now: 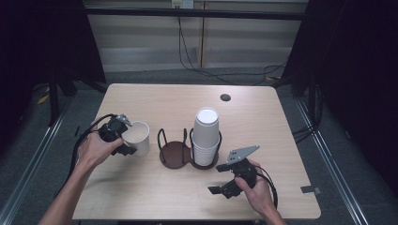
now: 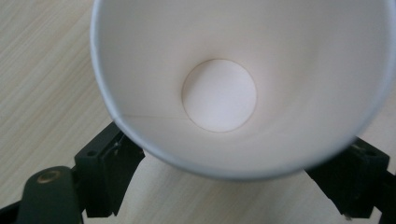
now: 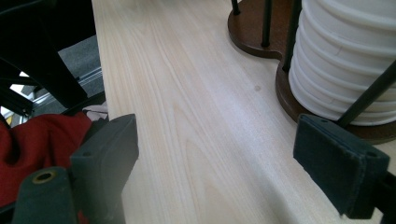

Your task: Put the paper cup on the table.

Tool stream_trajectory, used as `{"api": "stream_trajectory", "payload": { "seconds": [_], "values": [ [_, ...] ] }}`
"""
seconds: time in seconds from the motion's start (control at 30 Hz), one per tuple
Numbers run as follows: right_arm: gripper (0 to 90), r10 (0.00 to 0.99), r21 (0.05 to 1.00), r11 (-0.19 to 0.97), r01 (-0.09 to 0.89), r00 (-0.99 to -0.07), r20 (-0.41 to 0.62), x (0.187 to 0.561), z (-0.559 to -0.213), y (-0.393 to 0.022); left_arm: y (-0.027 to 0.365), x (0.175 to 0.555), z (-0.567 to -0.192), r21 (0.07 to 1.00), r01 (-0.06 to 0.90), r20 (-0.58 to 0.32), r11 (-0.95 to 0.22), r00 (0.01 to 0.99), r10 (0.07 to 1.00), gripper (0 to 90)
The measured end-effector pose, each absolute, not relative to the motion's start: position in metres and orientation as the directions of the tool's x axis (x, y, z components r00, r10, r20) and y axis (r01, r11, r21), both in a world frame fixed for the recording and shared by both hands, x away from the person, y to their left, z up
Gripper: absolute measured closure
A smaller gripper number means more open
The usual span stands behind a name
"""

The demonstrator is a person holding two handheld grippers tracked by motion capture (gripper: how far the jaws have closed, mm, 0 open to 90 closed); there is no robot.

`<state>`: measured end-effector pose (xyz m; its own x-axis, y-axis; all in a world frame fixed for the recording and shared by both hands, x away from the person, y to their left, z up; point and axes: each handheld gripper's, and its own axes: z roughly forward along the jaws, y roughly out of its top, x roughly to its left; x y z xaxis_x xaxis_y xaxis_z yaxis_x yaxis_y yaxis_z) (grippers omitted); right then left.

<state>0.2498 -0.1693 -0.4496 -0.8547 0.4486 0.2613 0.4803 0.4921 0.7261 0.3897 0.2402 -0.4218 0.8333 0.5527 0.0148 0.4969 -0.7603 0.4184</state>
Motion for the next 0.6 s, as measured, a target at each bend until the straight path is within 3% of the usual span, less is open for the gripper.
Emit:
{"api": "stream_trajectory", "payload": {
  "seconds": [0.33,0.6],
  "values": [
    [14.2,0.457,0.733,0.479,0.483,-0.85,0.261,0.25,-0.449,-0.172,0.255,0.367,-0.421,0.49,0.462,0.025,-0.739,0.84,0.542,20.3],
    [14.2,0.461,0.733,0.479,0.483,-0.849,0.258,0.25,-0.449,-0.172,0.265,0.343,-0.42,0.624,0.459,-0.013,-0.632,0.815,0.579,23.2]
  ]
}}
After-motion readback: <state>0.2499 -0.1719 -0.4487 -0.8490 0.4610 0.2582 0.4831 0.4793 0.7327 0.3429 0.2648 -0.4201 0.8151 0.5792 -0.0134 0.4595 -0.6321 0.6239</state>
